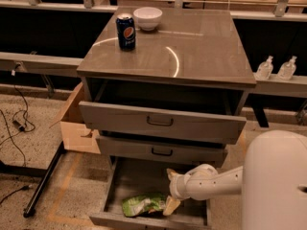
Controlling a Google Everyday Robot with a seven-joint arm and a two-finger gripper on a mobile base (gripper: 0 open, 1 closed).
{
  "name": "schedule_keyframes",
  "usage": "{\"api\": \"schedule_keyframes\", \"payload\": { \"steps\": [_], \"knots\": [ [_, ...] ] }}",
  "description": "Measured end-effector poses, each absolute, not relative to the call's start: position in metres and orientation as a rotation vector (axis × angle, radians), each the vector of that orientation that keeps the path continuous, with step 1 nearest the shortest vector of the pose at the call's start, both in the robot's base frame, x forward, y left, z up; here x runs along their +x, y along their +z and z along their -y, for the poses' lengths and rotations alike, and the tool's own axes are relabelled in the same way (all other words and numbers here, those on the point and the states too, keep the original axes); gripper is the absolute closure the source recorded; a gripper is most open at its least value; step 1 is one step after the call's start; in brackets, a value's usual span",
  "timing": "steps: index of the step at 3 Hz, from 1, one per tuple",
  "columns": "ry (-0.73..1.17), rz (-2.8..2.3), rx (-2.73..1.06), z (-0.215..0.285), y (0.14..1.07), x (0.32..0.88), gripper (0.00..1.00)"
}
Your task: Pick green rice chip bag from bottom drawer and place on counter
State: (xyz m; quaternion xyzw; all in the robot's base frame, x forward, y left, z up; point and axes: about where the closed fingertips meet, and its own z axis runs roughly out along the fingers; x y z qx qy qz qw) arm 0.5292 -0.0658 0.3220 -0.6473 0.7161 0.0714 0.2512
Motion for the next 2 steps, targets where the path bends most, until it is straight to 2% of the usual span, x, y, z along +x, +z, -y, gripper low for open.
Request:
{"api": "schedule_keyframes", "payload": {
  "steps": [2],
  "knots": [
    [0.217, -1.885, -1.756, 0.047, 0.271, 0.546, 0.0]
  ]
}}
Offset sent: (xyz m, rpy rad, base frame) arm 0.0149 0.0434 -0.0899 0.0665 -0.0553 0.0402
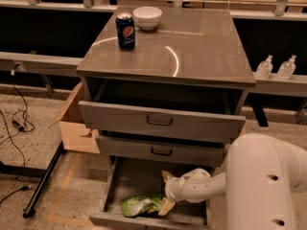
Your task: Pick green rice chip bag from bottom drawer and place on counter
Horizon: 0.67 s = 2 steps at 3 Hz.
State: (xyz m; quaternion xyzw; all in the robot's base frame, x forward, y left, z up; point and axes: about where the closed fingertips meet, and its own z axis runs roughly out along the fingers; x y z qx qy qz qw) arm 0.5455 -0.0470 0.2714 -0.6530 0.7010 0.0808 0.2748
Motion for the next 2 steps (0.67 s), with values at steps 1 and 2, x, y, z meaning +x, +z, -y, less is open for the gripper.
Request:
{"api": "schedule_keyframes", "payload": {
  "steps": [1, 2],
  "knots": [
    [0.238, -1.855, -1.748, 0.032, 0.25, 0.55, 0.0],
    [0.26, -1.832, -1.747, 0.017, 0.229, 0.551, 0.0]
  ]
}}
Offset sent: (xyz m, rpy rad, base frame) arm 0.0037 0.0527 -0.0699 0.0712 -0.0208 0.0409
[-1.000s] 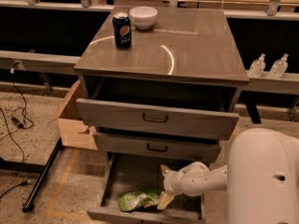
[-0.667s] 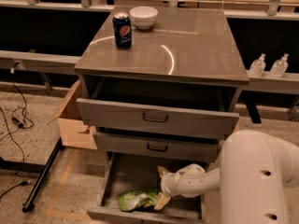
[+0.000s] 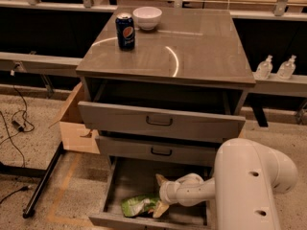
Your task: Pick green rice chip bag from bottom drawer and place on counter
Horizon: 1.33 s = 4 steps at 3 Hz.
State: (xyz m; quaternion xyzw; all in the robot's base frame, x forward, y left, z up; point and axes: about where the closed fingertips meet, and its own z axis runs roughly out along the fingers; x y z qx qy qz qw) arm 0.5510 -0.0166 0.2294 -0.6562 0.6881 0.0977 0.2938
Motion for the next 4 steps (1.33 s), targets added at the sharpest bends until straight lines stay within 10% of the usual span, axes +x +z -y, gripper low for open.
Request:
{"api": "schedule_keyframes", "payload": {
  "steps": [4],
  "knots": [
    [0.217, -1.802, -1.807, -0.002, 0.169, 0.581, 0.0]
  ]
}}
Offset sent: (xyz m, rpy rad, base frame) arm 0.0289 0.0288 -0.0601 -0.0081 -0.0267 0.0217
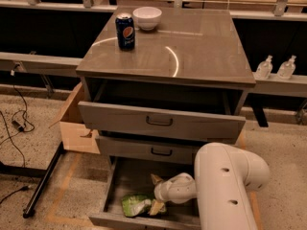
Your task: Pick green rice chip bag from bottom drawer and place on counter
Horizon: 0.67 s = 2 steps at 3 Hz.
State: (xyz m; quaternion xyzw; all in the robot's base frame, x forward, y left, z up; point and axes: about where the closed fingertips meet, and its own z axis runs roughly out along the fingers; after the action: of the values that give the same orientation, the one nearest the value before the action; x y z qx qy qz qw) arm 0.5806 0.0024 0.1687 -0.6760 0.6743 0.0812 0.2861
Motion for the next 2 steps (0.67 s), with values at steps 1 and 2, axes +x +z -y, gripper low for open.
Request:
{"api": "schedule_keyframes", "payload": {
  "steps": [1, 2],
  "knots": [
    [0.243, -1.805, -1.835, -0.0134, 0.1513, 0.5688, 0.0],
    [0.262, -1.801, -1.856, -0.022, 0.1416, 0.56, 0.0]
  ]
}}
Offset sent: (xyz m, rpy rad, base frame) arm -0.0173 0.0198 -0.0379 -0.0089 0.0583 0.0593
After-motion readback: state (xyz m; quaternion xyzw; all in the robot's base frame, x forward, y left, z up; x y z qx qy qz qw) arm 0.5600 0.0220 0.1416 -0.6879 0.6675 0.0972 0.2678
